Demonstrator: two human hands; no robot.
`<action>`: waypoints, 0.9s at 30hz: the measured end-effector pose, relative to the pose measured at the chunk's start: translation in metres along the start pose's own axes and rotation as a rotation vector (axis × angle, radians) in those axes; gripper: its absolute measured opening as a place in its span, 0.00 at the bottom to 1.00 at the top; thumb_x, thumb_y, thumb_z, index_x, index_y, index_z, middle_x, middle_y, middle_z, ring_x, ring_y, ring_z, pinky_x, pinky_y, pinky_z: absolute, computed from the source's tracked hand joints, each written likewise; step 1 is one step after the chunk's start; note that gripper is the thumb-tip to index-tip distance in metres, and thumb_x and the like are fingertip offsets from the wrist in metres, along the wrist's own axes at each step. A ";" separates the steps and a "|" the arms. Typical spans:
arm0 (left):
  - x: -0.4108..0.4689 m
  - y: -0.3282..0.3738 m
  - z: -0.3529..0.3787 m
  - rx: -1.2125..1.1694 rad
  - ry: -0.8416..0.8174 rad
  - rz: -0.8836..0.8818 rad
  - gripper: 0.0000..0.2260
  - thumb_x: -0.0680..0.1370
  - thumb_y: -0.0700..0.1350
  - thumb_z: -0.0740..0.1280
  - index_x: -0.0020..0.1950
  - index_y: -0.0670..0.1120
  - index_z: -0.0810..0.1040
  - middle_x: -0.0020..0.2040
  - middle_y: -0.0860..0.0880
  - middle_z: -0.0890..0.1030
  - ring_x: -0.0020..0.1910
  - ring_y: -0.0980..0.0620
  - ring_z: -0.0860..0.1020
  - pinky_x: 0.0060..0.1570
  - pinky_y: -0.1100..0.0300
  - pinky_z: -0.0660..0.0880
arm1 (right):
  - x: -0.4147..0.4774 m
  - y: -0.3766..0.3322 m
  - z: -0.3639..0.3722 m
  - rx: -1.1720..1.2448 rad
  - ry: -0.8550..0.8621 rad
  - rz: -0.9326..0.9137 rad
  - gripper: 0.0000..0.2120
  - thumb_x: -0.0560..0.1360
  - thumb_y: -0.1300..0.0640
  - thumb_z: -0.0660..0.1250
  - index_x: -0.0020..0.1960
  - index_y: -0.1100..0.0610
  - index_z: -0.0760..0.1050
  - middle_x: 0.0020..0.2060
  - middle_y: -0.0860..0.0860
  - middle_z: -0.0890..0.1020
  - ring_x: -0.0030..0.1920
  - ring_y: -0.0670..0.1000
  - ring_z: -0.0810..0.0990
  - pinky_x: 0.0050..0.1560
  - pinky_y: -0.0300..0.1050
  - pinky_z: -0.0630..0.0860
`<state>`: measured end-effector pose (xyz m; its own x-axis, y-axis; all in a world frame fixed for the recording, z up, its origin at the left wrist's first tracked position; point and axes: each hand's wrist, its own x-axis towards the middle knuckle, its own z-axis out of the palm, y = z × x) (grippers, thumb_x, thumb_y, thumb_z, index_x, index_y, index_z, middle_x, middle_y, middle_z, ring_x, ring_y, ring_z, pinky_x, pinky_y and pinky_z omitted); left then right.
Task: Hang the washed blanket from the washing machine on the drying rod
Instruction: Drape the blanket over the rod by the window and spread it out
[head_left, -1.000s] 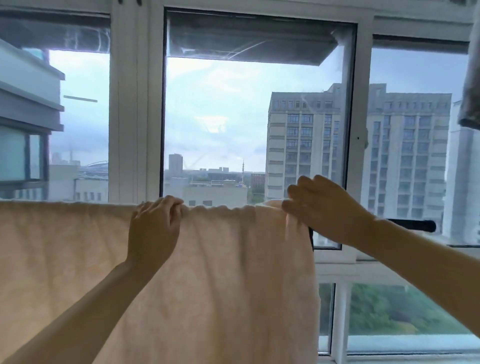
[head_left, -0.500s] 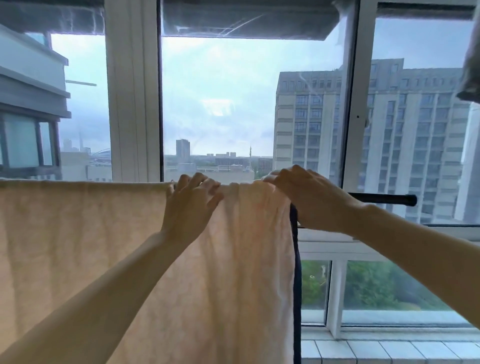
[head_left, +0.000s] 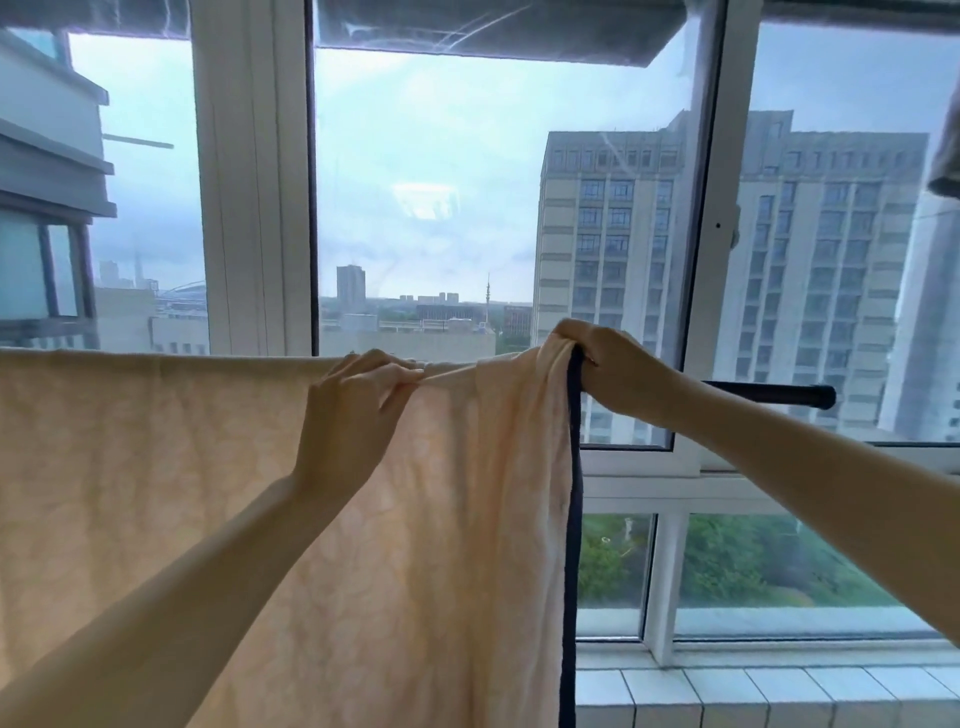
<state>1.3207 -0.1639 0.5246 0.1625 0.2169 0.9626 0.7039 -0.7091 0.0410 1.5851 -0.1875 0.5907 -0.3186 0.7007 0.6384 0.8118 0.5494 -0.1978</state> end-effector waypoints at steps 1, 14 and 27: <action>-0.002 0.000 0.001 -0.025 0.018 0.007 0.08 0.73 0.42 0.72 0.50 0.43 0.84 0.46 0.49 0.85 0.47 0.53 0.82 0.50 0.59 0.79 | 0.000 0.000 -0.002 0.043 0.047 0.022 0.15 0.75 0.72 0.53 0.44 0.55 0.72 0.33 0.50 0.76 0.33 0.48 0.75 0.35 0.40 0.72; -0.042 -0.015 0.019 0.043 0.073 0.114 0.08 0.77 0.43 0.67 0.48 0.42 0.85 0.46 0.46 0.84 0.46 0.50 0.80 0.66 0.53 0.70 | -0.038 0.019 0.018 -0.649 0.212 -0.592 0.10 0.69 0.68 0.67 0.48 0.58 0.72 0.42 0.52 0.75 0.46 0.53 0.71 0.49 0.46 0.71; -0.049 0.006 0.031 0.193 -0.158 -0.001 0.06 0.71 0.39 0.69 0.45 0.47 0.83 0.44 0.51 0.83 0.43 0.48 0.78 0.44 0.57 0.70 | -0.053 0.021 0.030 -0.719 0.190 -0.755 0.14 0.73 0.67 0.61 0.55 0.57 0.77 0.49 0.52 0.79 0.50 0.54 0.77 0.54 0.50 0.73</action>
<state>1.3389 -0.1580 0.4689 0.2576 0.3302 0.9081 0.8203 -0.5714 -0.0249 1.6044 -0.1991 0.5301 -0.8298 0.1734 0.5304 0.5540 0.3699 0.7458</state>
